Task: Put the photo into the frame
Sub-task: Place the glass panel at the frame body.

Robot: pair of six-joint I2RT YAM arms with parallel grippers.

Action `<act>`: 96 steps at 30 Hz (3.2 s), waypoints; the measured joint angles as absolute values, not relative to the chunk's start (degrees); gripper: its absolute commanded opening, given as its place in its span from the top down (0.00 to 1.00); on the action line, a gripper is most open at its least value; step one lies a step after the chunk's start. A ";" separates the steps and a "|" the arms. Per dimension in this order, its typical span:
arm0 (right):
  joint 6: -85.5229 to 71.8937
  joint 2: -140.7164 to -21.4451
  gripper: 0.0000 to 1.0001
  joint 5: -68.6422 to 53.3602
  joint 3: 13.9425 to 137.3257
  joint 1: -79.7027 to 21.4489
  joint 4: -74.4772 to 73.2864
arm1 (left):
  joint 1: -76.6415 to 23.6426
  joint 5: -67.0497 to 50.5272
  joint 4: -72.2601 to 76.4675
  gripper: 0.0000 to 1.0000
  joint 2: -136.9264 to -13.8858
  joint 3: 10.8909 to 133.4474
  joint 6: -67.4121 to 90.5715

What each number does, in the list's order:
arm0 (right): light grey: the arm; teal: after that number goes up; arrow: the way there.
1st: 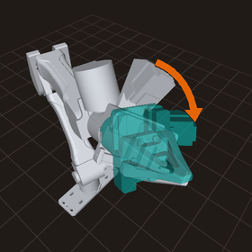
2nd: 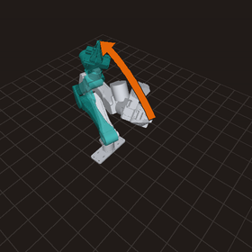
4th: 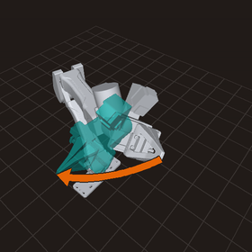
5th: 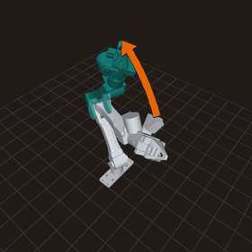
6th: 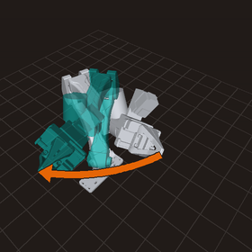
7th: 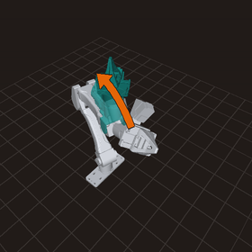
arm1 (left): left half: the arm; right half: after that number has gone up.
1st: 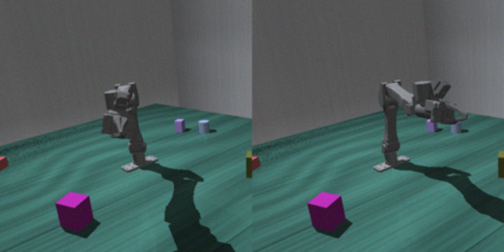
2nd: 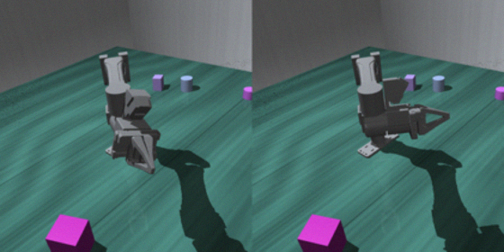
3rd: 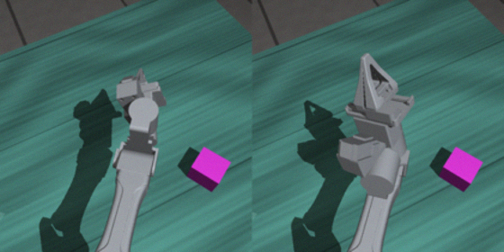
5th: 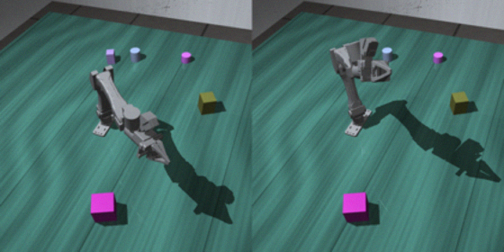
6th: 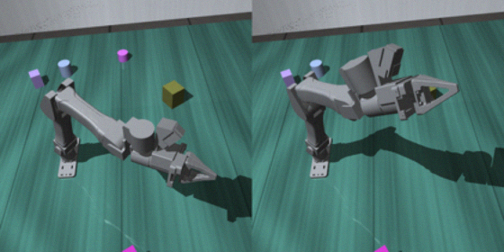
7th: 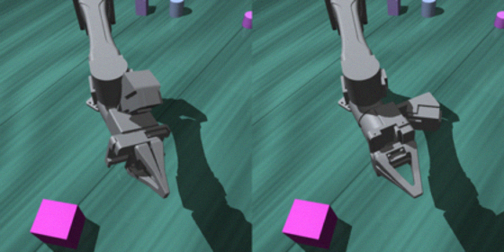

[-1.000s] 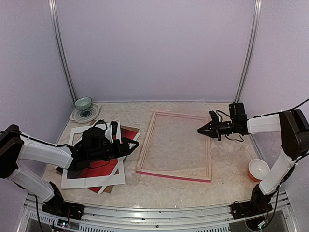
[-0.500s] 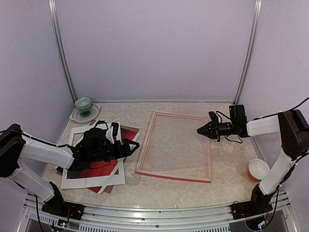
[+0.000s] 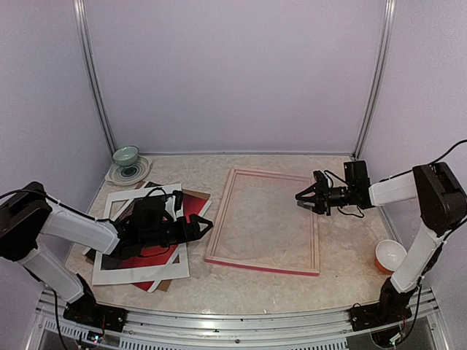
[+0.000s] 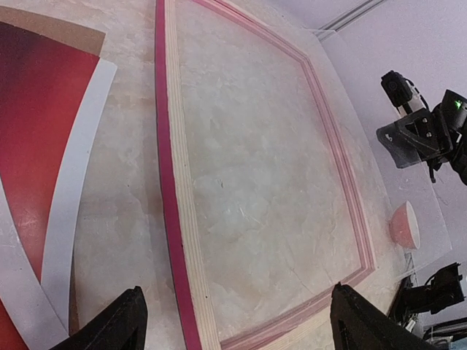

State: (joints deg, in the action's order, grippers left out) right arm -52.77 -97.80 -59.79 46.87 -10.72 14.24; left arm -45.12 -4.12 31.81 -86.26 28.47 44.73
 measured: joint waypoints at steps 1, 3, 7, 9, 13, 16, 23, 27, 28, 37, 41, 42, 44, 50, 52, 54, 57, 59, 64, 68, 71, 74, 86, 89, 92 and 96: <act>-52.53 -97.89 0.63 -59.77 46.94 -10.72 14.02 | -45.12 -4.12 31.94 0.14 -86.65 28.56 44.73; -51.57 -98.08 0.59 -59.75 47.27 -10.72 13.06 | -45.15 -4.12 32.32 0.14 -87.53 28.71 44.71; -50.17 -98.17 0.51 -59.46 47.99 -10.70 10.68 | -45.15 -4.23 33.01 0.14 -89.03 28.80 44.73; -49.47 -98.15 0.51 -59.29 48.21 -10.70 9.82 | -45.15 -4.34 33.08 0.14 -89.38 28.86 44.75; -48.86 -98.17 0.51 -59.16 48.21 -10.70 8.80 | -45.15 -4.49 33.78 0.14 -89.67 28.99 44.77; -48.90 -98.17 0.54 -59.11 48.21 -10.70 8.84 | -45.15 -4.54 34.30 0.14 -89.73 28.99 44.77; -49.34 -98.52 0.57 -57.52 47.62 -10.70 8.84 | -45.15 -4.80 34.74 0.15 -90.48 28.99 44.82; -48.36 -98.83 0.52 -55.20 47.64 -10.70 6.66 | -45.21 -4.95 34.87 0.14 -90.50 28.99 44.82; -48.05 -98.85 0.51 -54.72 47.64 -10.70 6.17 | -45.28 -4.97 35.03 0.15 -90.50 28.99 44.84; -47.48 -99.77 0.54 -52.36 47.48 -10.70 4.75 | -45.71 -5.30 35.64 0.15 -91.59 29.04 45.08; -48.69 -100.16 0.59 -52.49 45.01 -10.70 8.21 | -45.78 -5.37 35.66 0.15 -91.61 29.06 45.23; -49.04 -100.20 0.61 -52.53 44.36 -10.70 9.28 | -45.80 -5.37 35.66 0.15 -91.61 29.06 45.23; -49.71 -100.20 0.65 -52.69 43.03 -10.70 11.49 | -45.80 -5.37 35.68 0.15 -91.61 29.06 45.25; -50.63 -100.33 0.77 -53.10 42.30 -10.70 15.94 | -46.02 -5.39 35.90 0.15 -91.64 29.06 45.69; -50.87 -100.40 0.81 -53.43 42.15 -10.70 17.52 | -46.17 -5.39 36.05 0.15 -91.64 29.06 45.87; -51.37 -100.42 0.83 -53.89 41.74 -10.70 19.09 | -46.22 -5.41 36.05 0.15 -91.64 29.06 45.98; -52.38 -100.42 0.86 -54.74 41.01 -10.70 21.54 | -46.30 -5.41 36.07 0.15 -91.64 29.06 46.06; -52.99 -100.42 0.87 -55.46 40.58 -10.70 23.27 | -46.35 -5.41 36.07 0.15 -91.64 29.06 46.06; -54.39 -100.42 0.89 -56.71 39.92 -10.70 27.38 | -46.35 -5.43 36.07 0.15 -91.64 29.06 46.09; -57.08 -100.42 0.92 -57.87 38.61 -10.70 32.80 | -46.35 -5.52 36.07 0.15 -91.64 29.06 46.11; -59.46 -100.42 0.93 -58.70 37.93 -10.70 36.93 | -46.35 -5.58 36.07 0.15 -91.64 29.06 46.13; -61.17 -100.44 0.94 -59.31 37.67 -10.70 40.49 | -46.37 -5.58 36.07 0.15 -91.64 29.06 46.13; -66.30 -101.69 0.95 -60.73 35.90 -10.72 51.88 | -46.37 -5.67 36.18 0.15 -91.81 29.26 46.26; -67.59 -102.21 0.95 -60.84 35.22 -10.79 54.89 | -46.37 -5.74 36.47 0.15 -92.03 29.30 46.28; -70.41 -103.42 0.95 -60.95 33.91 -10.83 59.83 | -46.37 -5.78 36.62 0.15 -92.29 29.30 46.33; -74.37 -105.78 0.94 -61.17 33.54 -10.90 66.04 | -46.44 -5.78 36.73 0.15 -92.49 29.30 46.46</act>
